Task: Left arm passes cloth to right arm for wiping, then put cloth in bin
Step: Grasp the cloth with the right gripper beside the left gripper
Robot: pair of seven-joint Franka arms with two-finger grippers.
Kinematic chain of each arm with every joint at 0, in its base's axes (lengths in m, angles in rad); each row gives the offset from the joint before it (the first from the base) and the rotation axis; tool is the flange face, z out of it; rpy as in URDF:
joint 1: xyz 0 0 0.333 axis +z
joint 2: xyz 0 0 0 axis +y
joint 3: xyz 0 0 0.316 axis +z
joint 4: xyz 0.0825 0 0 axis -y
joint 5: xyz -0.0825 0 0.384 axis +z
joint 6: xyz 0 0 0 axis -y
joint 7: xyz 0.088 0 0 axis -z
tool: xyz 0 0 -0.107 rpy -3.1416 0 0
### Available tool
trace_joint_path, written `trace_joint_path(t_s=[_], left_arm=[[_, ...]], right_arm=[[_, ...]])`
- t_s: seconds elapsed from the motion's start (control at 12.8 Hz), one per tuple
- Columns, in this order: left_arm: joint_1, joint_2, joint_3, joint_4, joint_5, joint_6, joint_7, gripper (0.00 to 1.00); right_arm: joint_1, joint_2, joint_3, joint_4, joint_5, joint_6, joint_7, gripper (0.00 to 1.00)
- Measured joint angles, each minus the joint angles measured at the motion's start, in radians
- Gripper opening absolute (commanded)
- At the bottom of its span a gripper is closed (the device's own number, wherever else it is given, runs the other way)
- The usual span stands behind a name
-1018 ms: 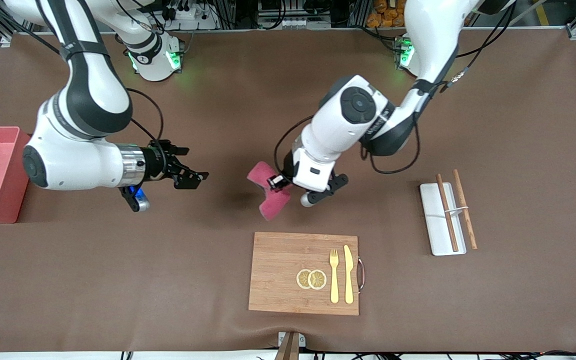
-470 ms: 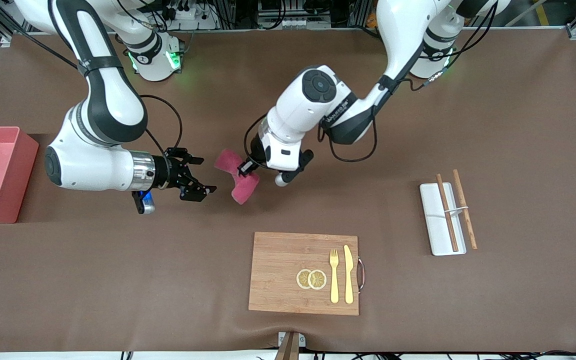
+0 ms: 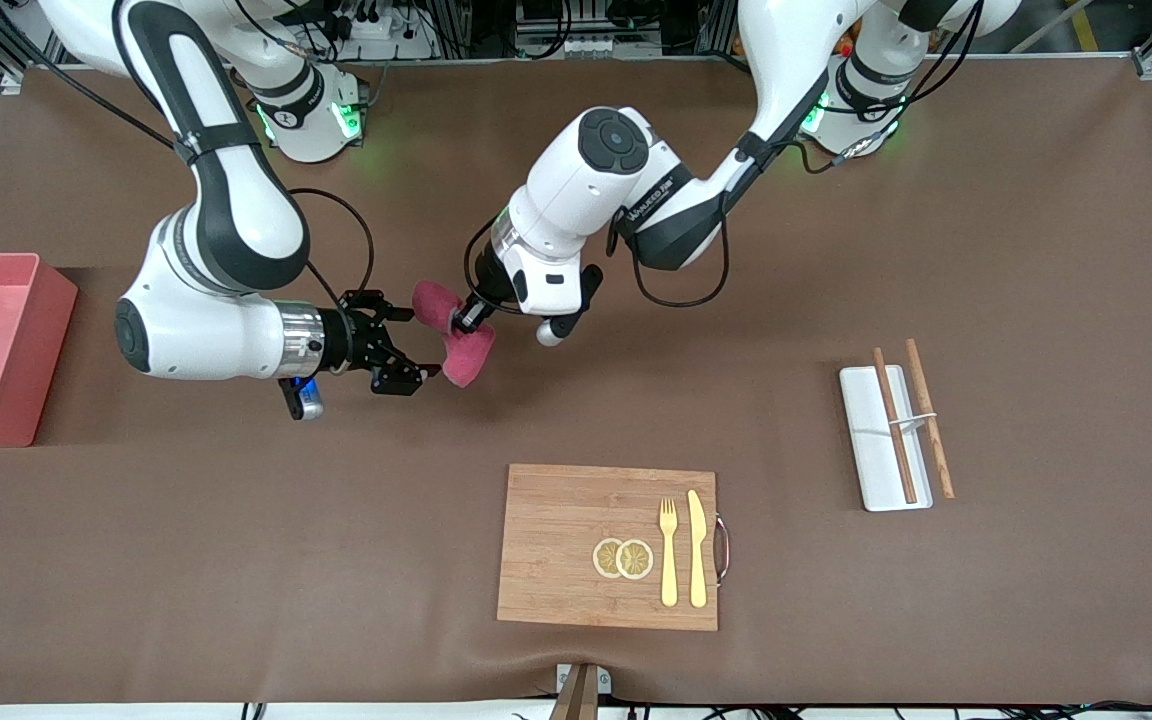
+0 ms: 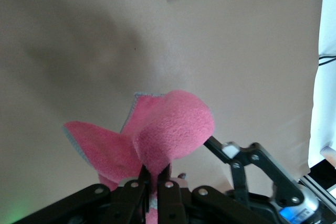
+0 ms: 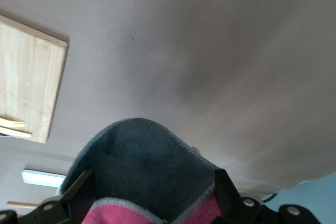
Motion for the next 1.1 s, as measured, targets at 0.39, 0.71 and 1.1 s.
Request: trace_joint_path(t_s=[0.39, 0.71, 1.1], left_arm=[[-0.034, 0.000, 0.020, 0.005, 0.000, 0.001, -0.031, 0.00], [-0.034, 0.000, 0.023, 0.011, 0.000, 0.001, -0.032, 0.00], [-0.036, 0.000, 0.023, 0.011, 0.000, 0.001, -0.032, 0.00]], right_arm=[[0.003, -0.006, -0.004, 0.004, 0.000, -0.067, -0.029, 1.00], [-0.003, -0.015, -0.017, 0.005, 0.000, -0.140, -0.087, 1.00], [0.000, -0.015, -0.014, 0.005, -0.002, -0.179, -0.093, 0.65]])
